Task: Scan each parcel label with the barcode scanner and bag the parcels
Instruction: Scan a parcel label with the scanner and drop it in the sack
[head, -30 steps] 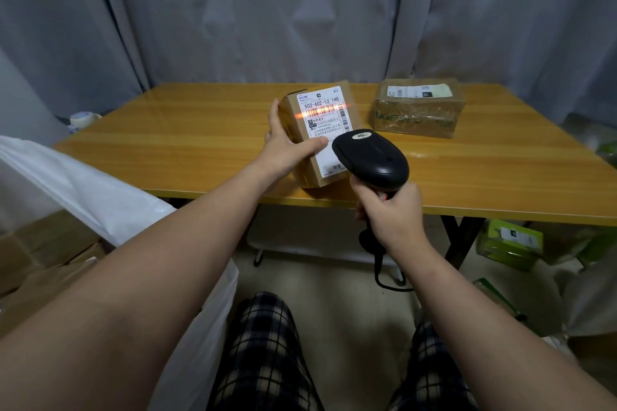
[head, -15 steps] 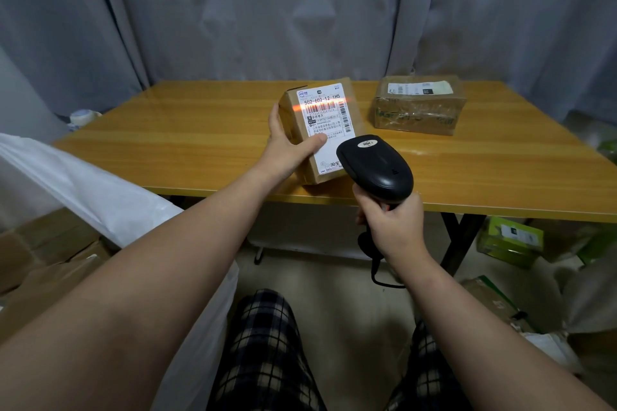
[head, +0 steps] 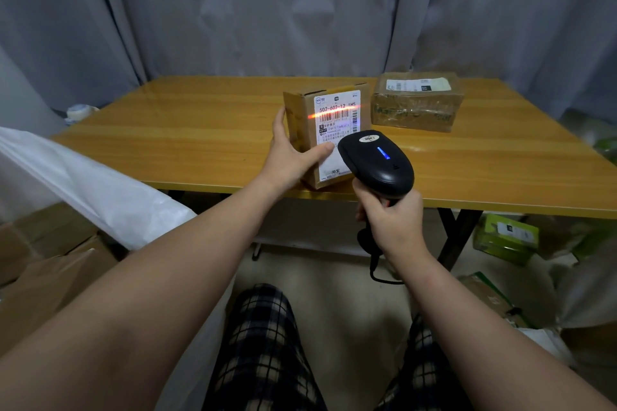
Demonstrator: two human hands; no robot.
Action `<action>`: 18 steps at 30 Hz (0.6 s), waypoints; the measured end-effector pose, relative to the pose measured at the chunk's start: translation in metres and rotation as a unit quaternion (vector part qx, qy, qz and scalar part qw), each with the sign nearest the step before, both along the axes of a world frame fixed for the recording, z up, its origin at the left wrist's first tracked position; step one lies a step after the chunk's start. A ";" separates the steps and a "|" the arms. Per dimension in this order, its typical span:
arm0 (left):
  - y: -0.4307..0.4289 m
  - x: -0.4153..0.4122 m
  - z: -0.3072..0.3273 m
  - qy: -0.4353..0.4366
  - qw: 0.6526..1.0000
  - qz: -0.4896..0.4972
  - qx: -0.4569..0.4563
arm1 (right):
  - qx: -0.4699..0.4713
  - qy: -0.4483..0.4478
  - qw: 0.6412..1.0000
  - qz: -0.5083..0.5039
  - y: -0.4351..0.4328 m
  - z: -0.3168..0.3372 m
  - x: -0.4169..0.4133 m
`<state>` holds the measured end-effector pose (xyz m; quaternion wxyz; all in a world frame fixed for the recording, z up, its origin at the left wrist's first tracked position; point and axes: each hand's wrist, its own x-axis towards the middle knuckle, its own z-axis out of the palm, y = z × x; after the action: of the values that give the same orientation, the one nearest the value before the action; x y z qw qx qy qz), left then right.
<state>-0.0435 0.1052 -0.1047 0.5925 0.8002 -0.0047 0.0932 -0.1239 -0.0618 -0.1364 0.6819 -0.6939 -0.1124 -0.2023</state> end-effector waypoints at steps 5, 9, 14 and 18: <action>0.027 -0.027 0.016 -0.029 0.999 0.011 0.017 | -0.002 -0.020 0.999 0.048 0.020 0.027 -0.009; 0.068 -0.079 0.040 -0.036 0.995 0.081 0.041 | -0.013 -0.033 0.991 0.131 0.063 0.045 -0.026; 0.124 -0.164 0.045 -0.037 0.968 0.235 0.079 | -0.064 -0.038 0.971 0.227 0.127 0.055 -0.060; 0.176 -0.218 0.045 -0.040 0.931 0.350 0.095 | -0.168 -0.015 0.965 0.199 0.168 0.054 -0.064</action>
<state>-0.2611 0.2813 -0.0598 0.4429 0.7991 0.2429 0.3260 -0.1875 0.1064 -0.0826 0.5805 -0.7588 -0.2908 -0.0506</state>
